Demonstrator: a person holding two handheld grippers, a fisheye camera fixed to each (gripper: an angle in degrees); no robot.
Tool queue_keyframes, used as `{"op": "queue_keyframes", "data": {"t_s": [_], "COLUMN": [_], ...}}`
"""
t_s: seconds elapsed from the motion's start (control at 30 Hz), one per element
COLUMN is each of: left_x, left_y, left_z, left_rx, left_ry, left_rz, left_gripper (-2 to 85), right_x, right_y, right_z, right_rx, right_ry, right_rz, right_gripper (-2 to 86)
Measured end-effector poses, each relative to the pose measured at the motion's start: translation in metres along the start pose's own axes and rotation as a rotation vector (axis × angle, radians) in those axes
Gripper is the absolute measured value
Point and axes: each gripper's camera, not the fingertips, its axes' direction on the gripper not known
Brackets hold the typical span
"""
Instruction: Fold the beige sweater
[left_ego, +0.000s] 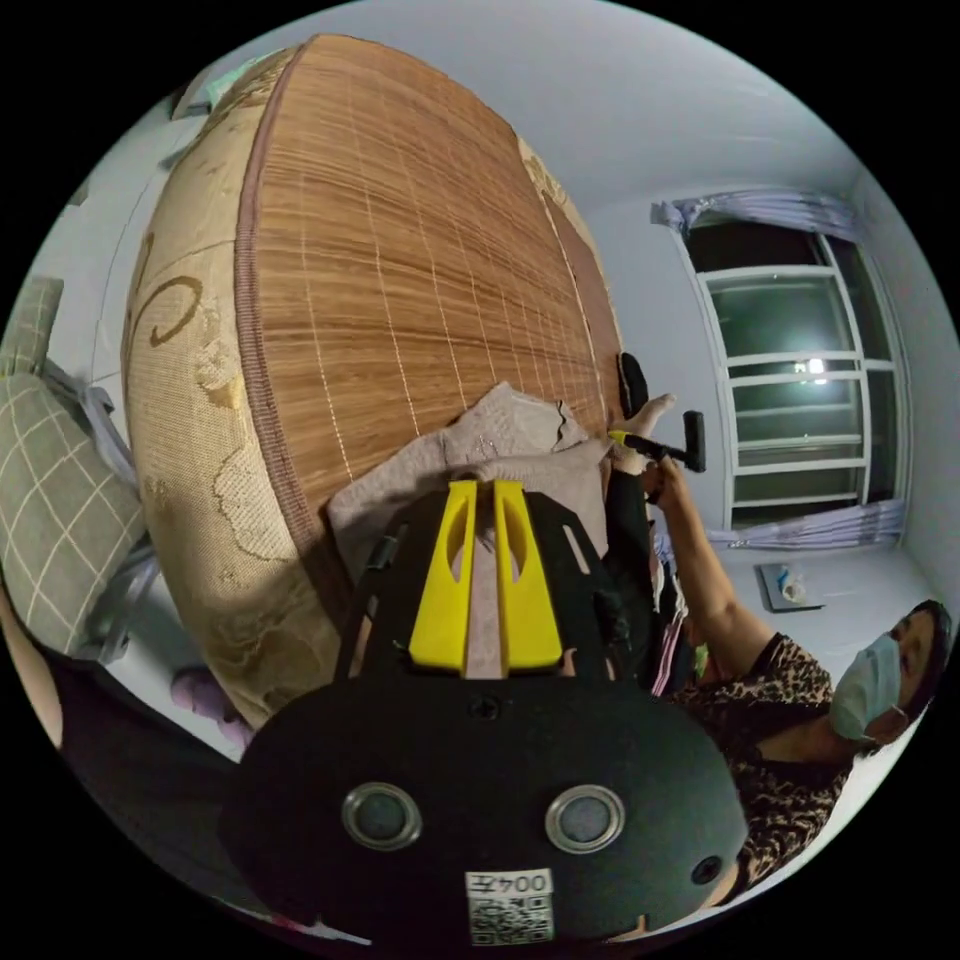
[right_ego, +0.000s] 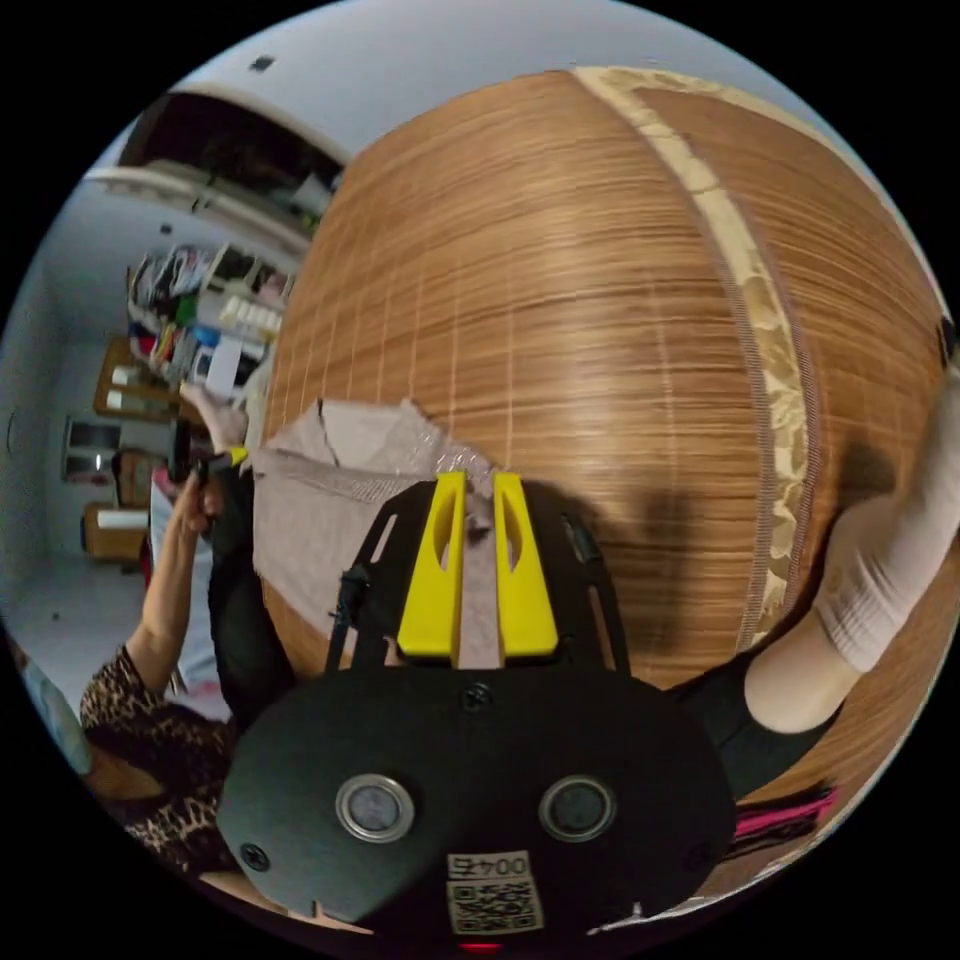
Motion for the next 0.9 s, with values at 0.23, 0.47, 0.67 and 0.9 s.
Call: {"op": "queue_keyframes", "data": {"t_s": [0.23, 0.47, 0.67, 0.9], "left_x": [0.004, 0.076, 0.101, 0.122], "left_y": [0.028, 0.118, 0.161, 0.173], "left_z": [-0.026, 0.017, 0.073, 0.127], "left_rx": [0.306, 0.220, -0.005, -0.128], "left_ry": [0.016, -0.192, -0.403, -0.529], "left_rz": [0.018, 0.148, 0.129, 0.216], "left_gripper": [1.8, 1.9, 2.0, 2.6], "right_x": [-0.053, -0.136, -0.153, -0.152], "right_y": [0.066, 0.197, 0.231, 0.222], "right_z": [-0.017, 0.045, 0.089, 0.130], "right_rx": [0.251, 0.362, 0.335, 0.171], "right_ry": [0.156, 0.318, 0.317, 0.319], "right_rz": [-0.110, -0.226, -0.188, -0.172], "right_gripper": [8.4, 12.5, 12.1, 13.2]}}
